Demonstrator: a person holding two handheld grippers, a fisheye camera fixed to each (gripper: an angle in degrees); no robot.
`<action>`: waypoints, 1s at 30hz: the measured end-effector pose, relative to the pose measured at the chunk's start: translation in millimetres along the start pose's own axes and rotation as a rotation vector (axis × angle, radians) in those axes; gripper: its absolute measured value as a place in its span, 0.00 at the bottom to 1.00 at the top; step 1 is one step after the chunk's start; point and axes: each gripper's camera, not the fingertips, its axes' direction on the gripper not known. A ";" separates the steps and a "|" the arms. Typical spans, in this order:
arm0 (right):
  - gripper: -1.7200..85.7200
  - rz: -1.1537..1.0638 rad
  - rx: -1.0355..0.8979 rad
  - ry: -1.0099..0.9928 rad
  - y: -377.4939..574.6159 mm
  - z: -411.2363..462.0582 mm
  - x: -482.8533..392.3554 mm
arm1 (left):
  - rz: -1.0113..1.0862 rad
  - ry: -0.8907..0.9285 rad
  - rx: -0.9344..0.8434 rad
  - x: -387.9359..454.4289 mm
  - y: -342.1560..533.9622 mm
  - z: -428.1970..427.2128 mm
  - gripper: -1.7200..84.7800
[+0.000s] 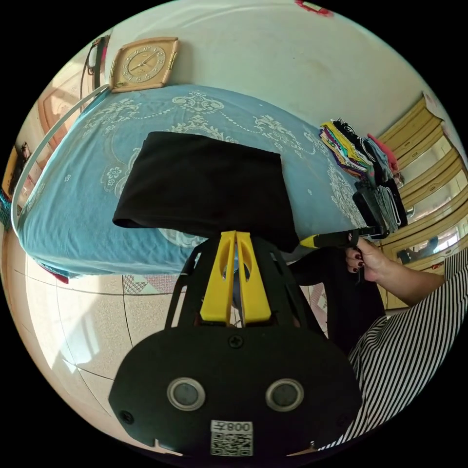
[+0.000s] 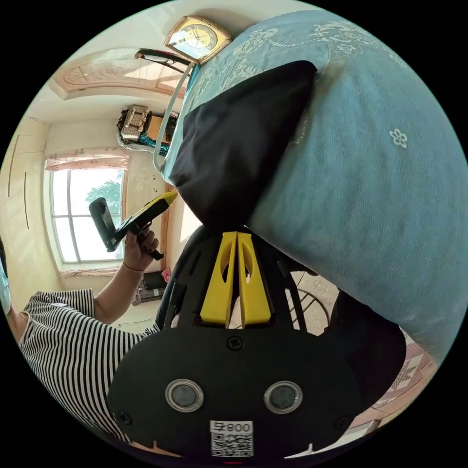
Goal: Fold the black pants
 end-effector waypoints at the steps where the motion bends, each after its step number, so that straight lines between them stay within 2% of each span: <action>1: 0.05 0.047 0.018 -0.061 4.5 -1.6 13.4 | -0.019 0.017 -0.015 -0.7 11.1 3.3 0.02; 6: 0.09 0.122 0.030 -0.134 7.0 3.9 42.5 | -0.088 0.149 -0.037 -2.3 42.6 17.3 0.02; 17: 0.14 0.238 0.067 -0.465 19.3 4.6 91.2 | -0.204 0.417 -0.047 -33.4 97.7 40.5 0.04; 25: 0.17 0.294 0.081 -0.473 18.9 11.1 108.2 | -0.330 0.651 -0.074 -71.2 153.0 67.2 0.11; 30: 0.14 0.313 0.076 -0.539 13.1 27.6 108.7 | -0.388 0.745 -0.074 -88.4 184.9 78.2 0.13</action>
